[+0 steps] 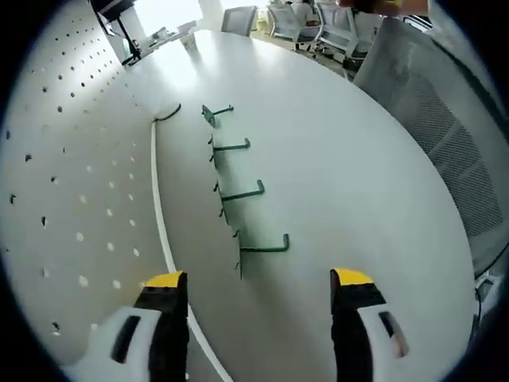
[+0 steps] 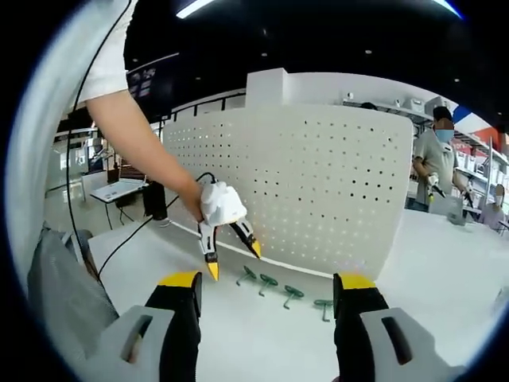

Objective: Insert the hook assembly into the mounting plate slot until the hook locks in place.

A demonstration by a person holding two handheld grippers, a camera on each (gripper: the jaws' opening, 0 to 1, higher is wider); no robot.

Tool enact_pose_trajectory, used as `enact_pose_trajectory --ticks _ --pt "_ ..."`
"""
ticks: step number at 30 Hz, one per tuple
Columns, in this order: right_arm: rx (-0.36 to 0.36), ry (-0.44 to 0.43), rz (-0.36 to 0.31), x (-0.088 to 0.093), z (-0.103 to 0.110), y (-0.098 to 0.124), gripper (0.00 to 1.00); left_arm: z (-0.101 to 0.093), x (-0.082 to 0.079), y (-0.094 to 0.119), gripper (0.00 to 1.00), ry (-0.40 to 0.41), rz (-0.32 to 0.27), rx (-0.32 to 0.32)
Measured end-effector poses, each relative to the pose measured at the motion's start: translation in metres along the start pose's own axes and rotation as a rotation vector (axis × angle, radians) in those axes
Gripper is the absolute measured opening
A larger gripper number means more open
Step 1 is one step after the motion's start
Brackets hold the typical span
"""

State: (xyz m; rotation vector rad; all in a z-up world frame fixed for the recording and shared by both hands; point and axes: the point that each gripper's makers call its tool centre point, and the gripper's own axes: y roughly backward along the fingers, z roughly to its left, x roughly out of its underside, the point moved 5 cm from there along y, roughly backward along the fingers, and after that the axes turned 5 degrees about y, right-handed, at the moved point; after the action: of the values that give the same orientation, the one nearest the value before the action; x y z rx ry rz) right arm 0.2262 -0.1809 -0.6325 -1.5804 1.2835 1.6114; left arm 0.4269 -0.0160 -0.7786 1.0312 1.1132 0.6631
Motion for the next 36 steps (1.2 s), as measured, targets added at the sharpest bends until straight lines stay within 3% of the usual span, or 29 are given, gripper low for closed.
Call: enact_pose_trajectory --ticks 18,27,36 --pt "0.017 0.008 -0.008 -0.0022 -0.0018 0.0008 0.64 0.0056 -0.0005 -0.0086 0.75 0.041 0.04 0.116" --pt "0.02 0.005 -0.003 -0.0005 -0.0024 0.0019 0.63 0.0053 -0.0003 -0.0086 0.74 0.041 0.035 0.114" --pt "0.025 0.02 0.008 0.0005 -0.003 0.0034 0.6 0.0102 -0.0019 -0.0075 0.6 0.063 0.027 0.104"
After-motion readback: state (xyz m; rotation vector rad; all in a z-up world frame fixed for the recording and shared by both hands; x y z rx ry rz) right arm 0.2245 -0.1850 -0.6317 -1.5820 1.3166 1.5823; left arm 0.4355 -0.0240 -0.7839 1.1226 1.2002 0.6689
